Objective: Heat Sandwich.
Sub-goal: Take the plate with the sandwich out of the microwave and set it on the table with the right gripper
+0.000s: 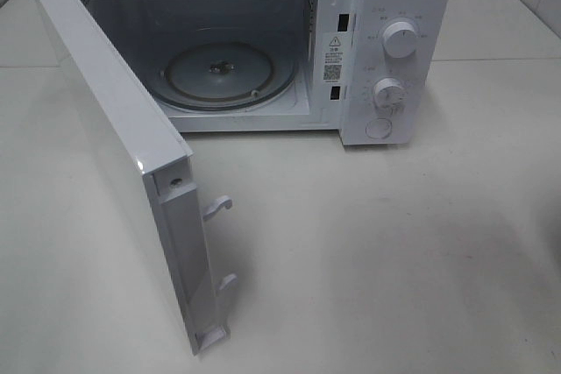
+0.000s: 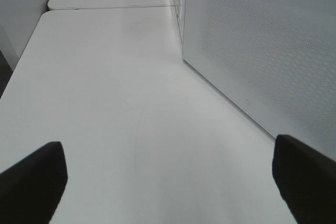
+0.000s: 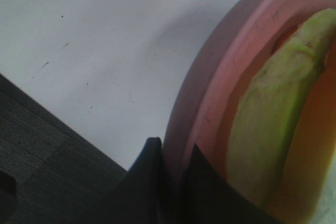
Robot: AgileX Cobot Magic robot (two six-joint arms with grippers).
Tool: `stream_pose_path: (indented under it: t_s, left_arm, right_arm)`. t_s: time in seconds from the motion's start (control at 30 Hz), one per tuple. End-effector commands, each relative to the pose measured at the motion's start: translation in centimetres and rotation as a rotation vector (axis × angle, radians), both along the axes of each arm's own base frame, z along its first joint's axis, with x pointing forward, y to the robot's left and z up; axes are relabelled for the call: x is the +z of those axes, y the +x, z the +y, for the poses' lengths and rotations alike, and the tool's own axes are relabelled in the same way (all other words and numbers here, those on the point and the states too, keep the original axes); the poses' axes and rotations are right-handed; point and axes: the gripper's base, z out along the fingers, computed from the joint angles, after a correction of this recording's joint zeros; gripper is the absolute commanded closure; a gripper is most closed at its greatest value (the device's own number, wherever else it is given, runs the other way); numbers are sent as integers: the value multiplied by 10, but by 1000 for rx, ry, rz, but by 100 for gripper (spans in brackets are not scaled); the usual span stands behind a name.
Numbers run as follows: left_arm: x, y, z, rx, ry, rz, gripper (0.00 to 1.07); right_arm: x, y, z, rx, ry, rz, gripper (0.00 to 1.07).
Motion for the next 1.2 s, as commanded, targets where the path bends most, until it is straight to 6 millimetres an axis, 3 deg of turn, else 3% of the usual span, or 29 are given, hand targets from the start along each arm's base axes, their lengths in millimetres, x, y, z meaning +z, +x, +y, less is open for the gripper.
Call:
stream_pose_path:
  t_s: [0.03,0.17,0.5,0.8,1.2]
  left_arm:
    - [-1,-4,0,3,-1,-24,3]
    - [-1,-4,0,3,-1,-24,3]
    - [-1,-4,0,3,-1,-24,3]
    - [-1,-4,0,3,-1,-24,3]
    - [-1,-4,0,3,-1,-24,3]
  right_arm:
    - [-1,8,0,-59,-37,-42,107]
    - [-9,19,3,-186,-60,-80,107]
    - [-29,37,16,-316,-37,-96,107]
    - [-30,64,32,-417,-19,-170,107]
    - [-40,103,28,-543,-7,-168,107]
